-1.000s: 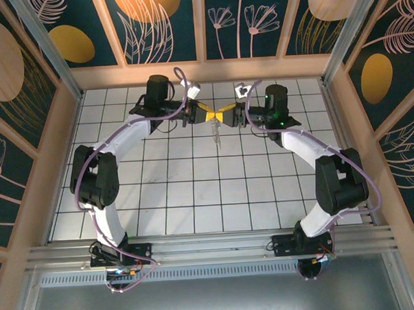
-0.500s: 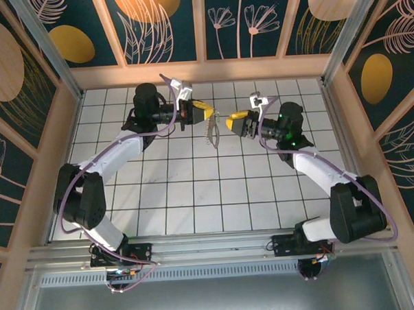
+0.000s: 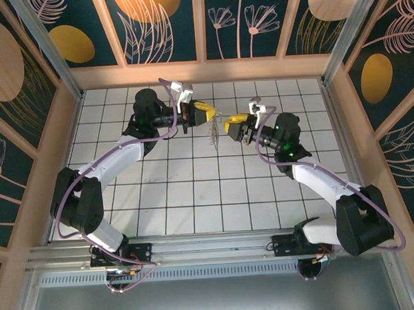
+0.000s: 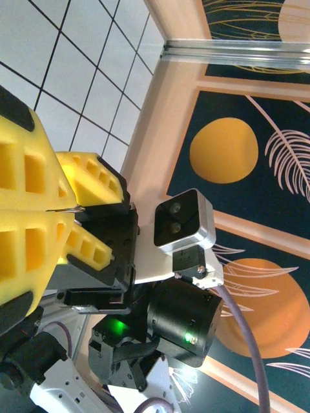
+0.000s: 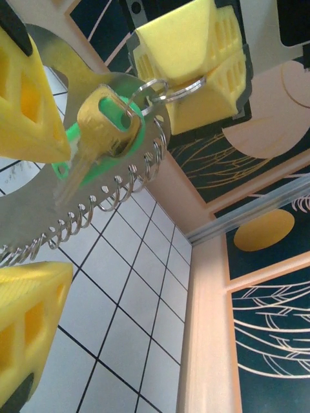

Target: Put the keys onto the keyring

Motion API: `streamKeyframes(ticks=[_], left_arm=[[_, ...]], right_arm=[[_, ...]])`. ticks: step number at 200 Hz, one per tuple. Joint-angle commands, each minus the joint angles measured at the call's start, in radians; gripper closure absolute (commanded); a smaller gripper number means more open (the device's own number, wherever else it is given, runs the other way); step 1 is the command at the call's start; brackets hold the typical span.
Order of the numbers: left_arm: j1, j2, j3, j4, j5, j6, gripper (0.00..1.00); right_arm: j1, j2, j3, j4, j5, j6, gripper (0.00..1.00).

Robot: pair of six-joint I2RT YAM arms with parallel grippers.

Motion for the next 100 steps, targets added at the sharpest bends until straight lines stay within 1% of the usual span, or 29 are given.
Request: streamKeyframes(ticks=[1,63,100], left_arm=[[-0.008,-0.007,-0.002,0.051,0.012,-0.014,1.0],[-0.016,-0.002,0.008,0.048,0.026,-0.015,1.0],[-0.019,-0.003,0.008,0.048,0.026,-0.014,1.0]], right_arm=[[0.025,-0.01,0.039,0.015,0.016,-0.044,0.55],[0.052,0.033,0.082,-0.006,0.062,-0.073,0.54],[0.059,0.058,0.095,-0.005,0.046,-0.081,0.55]])
